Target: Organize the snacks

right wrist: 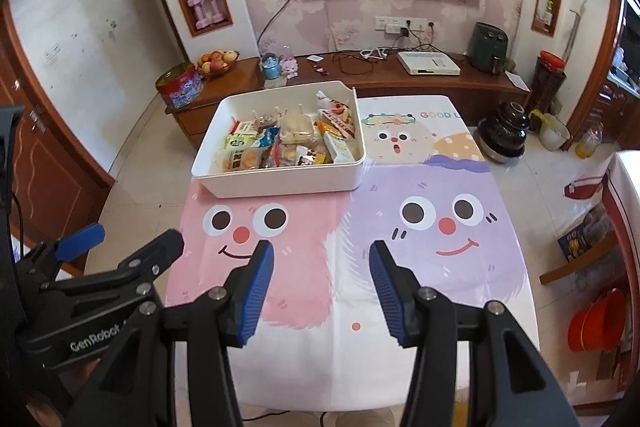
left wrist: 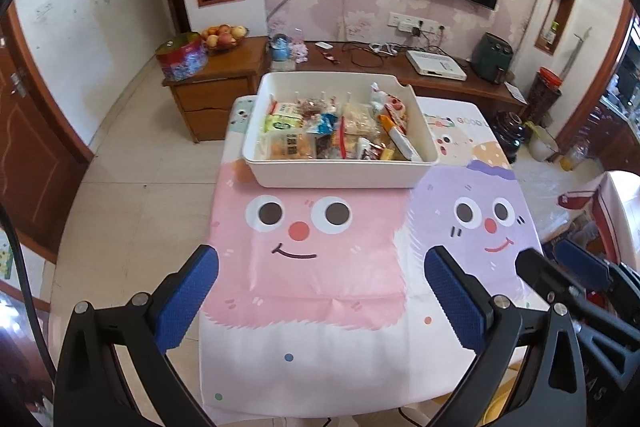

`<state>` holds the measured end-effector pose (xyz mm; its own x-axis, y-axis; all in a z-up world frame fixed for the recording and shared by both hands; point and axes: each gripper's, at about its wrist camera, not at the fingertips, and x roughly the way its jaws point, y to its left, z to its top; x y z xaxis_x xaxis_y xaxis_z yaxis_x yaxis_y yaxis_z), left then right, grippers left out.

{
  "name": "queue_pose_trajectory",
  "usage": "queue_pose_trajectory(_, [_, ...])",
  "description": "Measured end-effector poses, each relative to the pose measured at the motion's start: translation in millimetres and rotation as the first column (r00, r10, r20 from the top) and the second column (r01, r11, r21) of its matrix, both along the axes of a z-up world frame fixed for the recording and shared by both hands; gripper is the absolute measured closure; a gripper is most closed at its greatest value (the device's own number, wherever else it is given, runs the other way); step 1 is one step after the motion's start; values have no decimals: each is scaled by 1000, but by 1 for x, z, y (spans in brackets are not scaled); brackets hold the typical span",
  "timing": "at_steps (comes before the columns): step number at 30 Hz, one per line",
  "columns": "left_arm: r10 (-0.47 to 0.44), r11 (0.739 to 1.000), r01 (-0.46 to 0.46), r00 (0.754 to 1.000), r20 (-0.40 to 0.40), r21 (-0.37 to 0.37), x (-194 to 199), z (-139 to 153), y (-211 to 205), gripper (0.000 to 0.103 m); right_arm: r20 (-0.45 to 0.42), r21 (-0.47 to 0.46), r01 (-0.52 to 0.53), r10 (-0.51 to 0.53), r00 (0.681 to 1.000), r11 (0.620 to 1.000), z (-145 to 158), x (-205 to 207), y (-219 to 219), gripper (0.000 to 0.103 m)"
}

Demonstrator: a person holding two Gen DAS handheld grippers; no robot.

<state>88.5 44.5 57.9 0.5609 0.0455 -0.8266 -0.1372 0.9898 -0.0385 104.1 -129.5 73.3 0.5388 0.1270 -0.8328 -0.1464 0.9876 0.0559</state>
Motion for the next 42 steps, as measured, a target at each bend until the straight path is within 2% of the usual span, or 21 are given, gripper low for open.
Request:
queue_pose_trajectory(11, [44,999,-44,999,-11,15,-6,3,-6,1,36,-7,-53,53,998,999,8,-3,0,53])
queue_pose_trajectory(42, [30,999,-28,997,-75,33,6,-6,-14,1,56,10,-49,48,997,999,14,5,-9,53])
